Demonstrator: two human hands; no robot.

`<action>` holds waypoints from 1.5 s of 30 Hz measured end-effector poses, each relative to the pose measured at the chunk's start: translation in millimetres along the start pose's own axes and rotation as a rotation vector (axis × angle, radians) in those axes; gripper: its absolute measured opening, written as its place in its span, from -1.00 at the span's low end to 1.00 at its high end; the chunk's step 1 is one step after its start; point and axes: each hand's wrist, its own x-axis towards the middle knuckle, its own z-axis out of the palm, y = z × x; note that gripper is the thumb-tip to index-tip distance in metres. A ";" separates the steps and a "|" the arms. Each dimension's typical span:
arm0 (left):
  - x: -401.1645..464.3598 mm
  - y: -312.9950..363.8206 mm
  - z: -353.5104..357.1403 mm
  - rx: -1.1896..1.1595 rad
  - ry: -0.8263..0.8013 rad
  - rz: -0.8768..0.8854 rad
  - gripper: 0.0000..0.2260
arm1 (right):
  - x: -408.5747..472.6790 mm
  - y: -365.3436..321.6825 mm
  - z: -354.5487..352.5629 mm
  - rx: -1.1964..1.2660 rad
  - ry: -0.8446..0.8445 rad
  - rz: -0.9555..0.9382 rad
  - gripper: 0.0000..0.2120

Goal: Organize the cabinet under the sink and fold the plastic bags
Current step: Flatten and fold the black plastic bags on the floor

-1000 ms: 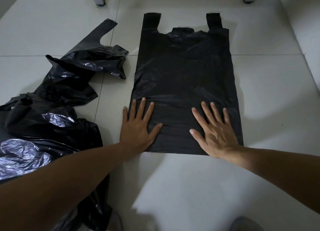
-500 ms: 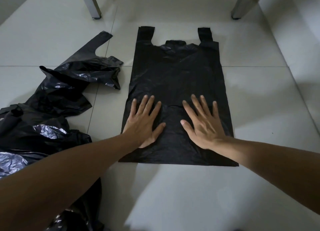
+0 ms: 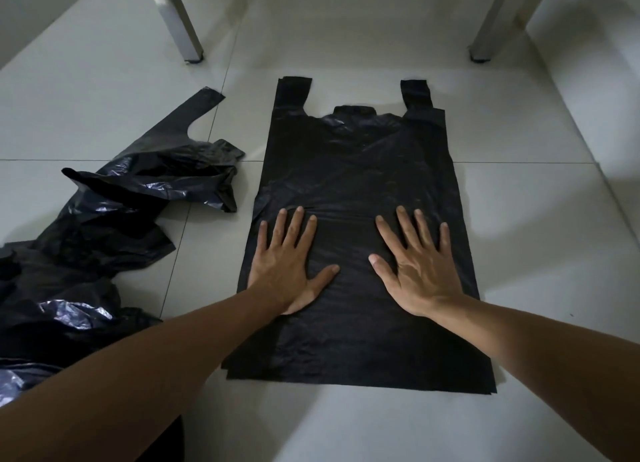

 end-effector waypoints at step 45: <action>140.9 -40.5 -15.2 -0.101 0.021 -0.161 -0.30 | 106.6 39.7 -16.5 0.017 0.003 0.083 -0.26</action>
